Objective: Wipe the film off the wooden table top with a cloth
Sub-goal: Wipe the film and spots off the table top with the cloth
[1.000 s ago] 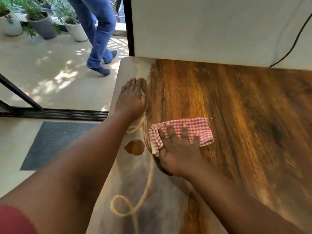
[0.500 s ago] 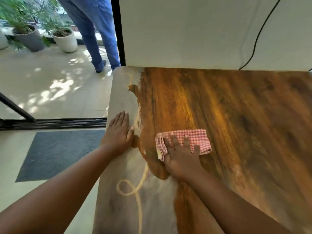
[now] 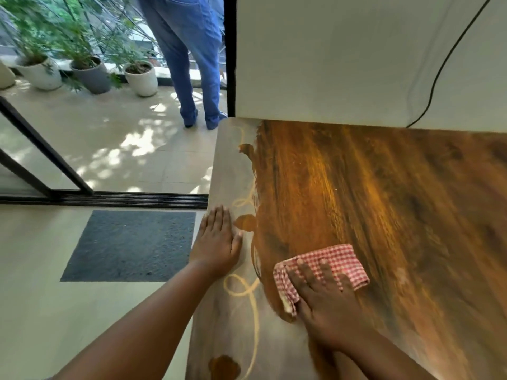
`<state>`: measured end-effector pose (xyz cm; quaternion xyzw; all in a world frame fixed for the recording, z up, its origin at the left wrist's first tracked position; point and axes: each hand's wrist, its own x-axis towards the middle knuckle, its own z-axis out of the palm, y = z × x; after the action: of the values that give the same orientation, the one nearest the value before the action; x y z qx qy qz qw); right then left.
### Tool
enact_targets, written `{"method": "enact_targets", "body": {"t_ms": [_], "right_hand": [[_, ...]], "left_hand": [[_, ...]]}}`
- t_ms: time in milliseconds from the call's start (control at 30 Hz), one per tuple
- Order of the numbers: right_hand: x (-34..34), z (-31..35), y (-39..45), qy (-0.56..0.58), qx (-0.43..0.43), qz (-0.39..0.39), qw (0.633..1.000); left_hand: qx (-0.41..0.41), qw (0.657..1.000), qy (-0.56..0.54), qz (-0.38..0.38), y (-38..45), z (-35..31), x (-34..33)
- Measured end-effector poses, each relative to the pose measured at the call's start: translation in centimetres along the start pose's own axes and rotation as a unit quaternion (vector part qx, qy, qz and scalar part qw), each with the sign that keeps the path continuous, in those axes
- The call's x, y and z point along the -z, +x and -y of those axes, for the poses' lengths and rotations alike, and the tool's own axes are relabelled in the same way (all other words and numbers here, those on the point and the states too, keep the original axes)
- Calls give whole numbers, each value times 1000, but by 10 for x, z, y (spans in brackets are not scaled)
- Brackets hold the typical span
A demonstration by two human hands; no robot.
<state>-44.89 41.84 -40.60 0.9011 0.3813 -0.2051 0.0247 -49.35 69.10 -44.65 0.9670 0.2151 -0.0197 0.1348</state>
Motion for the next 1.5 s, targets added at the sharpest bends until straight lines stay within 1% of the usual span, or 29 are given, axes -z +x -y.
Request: {"method": "enact_targets", "body": {"t_ms": [67, 133, 167, 267, 333, 367, 467, 533, 600, 667, 733, 800, 867, 900, 967, 1033, 1067, 1133, 1200, 1233, 1300, 1367, 1433, 1500], "right_hand": [[-4, 5, 16, 24, -37, -3, 999], [-3, 22, 23, 35, -43, -9, 998], [-3, 30, 21, 33, -32, -13, 999], [-19, 43, -11, 2, 40, -36, 999], [-32, 35, -40, -2, 65, -40, 997], [-38, 26, -52, -1, 63, -37, 997], [-42, -5, -68, -12, 25, -39, 999], [-36, -15, -58, 1, -18, -29, 999], [-28, -6, -35, 13, -40, -33, 999], [-25, 17, -16, 18, -42, -41, 998], [-23, 42, -15, 14, -10, -47, 999], [-31, 58, -34, -3, 51, -46, 998], [-37, 58, -65, -22, 100, -49, 994], [-37, 53, -80, -27, 108, -47, 993], [-39, 36, -99, -23, 101, -34, 994], [-39, 20, -100, -23, 73, -16, 997], [-41, 17, -96, -33, 60, -20, 997], [-49, 25, -83, -30, 20, -25, 999], [-50, 50, -69, -6, 3, -34, 999], [-49, 65, -65, 8, 11, -37, 999], [-50, 88, -68, 11, 58, -39, 997], [-57, 98, -83, 3, 97, -44, 994], [-66, 88, -104, -9, 110, -47, 993], [-68, 68, -121, -22, 103, -59, 993]], "left_hand": [[13, 1000, 12, 12, -12, 2, -4], [27, 999, 23, 22, -23, 2, -7], [31, 999, 28, 27, -26, 2, -7], [37, 998, 45, 29, -37, -3, -6], [48, 998, 41, 20, -39, -6, -4], [50, 998, 36, 17, -39, -7, -3], [43, 999, 25, 15, -38, -8, 0], [45, 999, 17, 9, -39, -9, 0], [48, 999, 11, 2, -37, -9, 1], [52, 999, 4, 2, -35, -9, 2], [52, 999, 1, -2, -33, -9, 3], [53, 999, -2, 2, -34, -9, 2], [53, 999, -1, 1, -36, -9, 0], [53, 999, -4, 0, -35, -9, 0], [52, 999, -9, -5, -34, -7, 0], [52, 999, -9, -7, -34, -7, 1], [53, 999, -4, -8, -34, -7, 1], [62, 998, 20, -14, -35, -8, 0], [71, 995, 54, -34, -37, -11, 0], [73, 994, 69, -43, -38, -12, 0], [77, 992, 86, -48, -42, -15, 1], [83, 991, 91, -49, -46, -16, 0], [89, 992, 84, -43, -49, -17, 1], [96, 992, 75, -29, -54, -19, 1]]}}
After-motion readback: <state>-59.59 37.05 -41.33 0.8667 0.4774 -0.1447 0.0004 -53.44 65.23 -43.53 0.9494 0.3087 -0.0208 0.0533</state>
